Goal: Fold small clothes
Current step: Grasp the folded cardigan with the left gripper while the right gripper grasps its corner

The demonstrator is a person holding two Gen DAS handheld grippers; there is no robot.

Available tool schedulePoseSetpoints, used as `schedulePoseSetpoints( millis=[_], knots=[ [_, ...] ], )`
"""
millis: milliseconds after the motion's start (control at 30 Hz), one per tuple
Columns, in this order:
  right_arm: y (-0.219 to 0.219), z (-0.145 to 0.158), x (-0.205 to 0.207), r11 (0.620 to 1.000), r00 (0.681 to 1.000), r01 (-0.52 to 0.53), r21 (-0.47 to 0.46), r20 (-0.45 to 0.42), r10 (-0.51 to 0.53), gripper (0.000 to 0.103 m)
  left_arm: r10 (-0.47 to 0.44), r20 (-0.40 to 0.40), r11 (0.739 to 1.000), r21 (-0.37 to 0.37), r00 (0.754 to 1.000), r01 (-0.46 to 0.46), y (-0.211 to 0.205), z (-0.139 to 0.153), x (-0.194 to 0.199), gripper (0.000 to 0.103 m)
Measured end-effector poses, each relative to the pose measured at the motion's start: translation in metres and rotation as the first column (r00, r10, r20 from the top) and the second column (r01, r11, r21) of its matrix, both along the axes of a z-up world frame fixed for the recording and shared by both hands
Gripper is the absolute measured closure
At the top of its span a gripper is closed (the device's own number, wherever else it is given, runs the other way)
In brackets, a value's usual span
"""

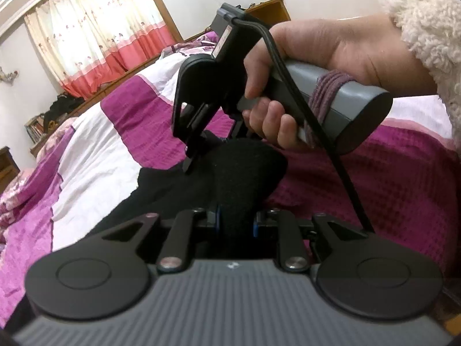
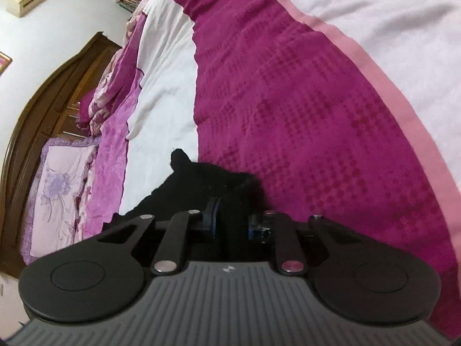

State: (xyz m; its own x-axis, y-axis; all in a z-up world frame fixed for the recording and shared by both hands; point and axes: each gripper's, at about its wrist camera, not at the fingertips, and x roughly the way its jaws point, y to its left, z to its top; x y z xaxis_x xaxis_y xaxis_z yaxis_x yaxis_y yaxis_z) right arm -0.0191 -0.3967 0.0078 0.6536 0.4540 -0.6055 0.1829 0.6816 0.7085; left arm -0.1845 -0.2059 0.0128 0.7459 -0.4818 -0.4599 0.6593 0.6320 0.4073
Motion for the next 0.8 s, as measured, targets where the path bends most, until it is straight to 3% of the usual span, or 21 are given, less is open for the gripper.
schedulePoseSetpoints(
  millis=[100,233,267,333,467,500,600,667,800],
  knots=[
    [-0.001,0.002,0.002,0.999,0.999,0.033,0.008,-0.024,-0.032,0.077,-0.008,0.001,1.000,0.001,1.000,0.008,0.001,-0.001,0.001,0.081],
    [-0.006,-0.004,0.010,0.993,0.998,0.036,0.117,-0.050,-0.030,0.053,-0.021,0.007,1.000,0.005,1.000,0.021,0.001,-0.003,0.001,0.081],
    [-0.005,-0.003,0.011,0.991,0.998,0.037,0.127,-0.050,-0.031,0.051,-0.020,0.003,1.000,-0.001,1.000,0.020,0.001,-0.004,0.001,0.080],
    [-0.004,0.000,0.012,0.991,0.999,0.020,0.133,-0.036,-0.016,0.041,-0.022,-0.001,1.000,-0.004,1.000,0.022,0.003,-0.004,0.002,0.080],
    [0.007,0.001,0.013,0.997,1.000,-0.022,0.075,-0.011,0.023,0.037,-0.028,-0.013,1.000,-0.009,1.000,0.028,0.005,-0.002,0.005,0.080],
    [0.012,0.003,0.014,0.999,1.000,-0.027,0.035,-0.013,0.028,0.040,-0.026,-0.027,1.000,-0.017,0.999,0.026,0.006,-0.001,0.007,0.080],
    [0.025,0.008,0.015,0.992,0.999,0.004,-0.122,-0.035,-0.008,0.087,-0.027,-0.050,0.999,-0.035,0.998,0.025,0.008,0.005,0.012,0.080],
    [0.024,0.011,0.013,0.993,1.000,0.027,-0.114,0.003,-0.027,0.090,-0.045,-0.021,0.999,-0.019,0.999,0.045,0.008,0.007,0.010,0.081],
    [0.032,0.036,0.013,0.990,0.998,0.024,-0.139,0.067,-0.015,0.093,-0.048,-0.042,0.998,-0.052,0.998,0.046,0.015,0.020,0.016,0.081]
  ],
)
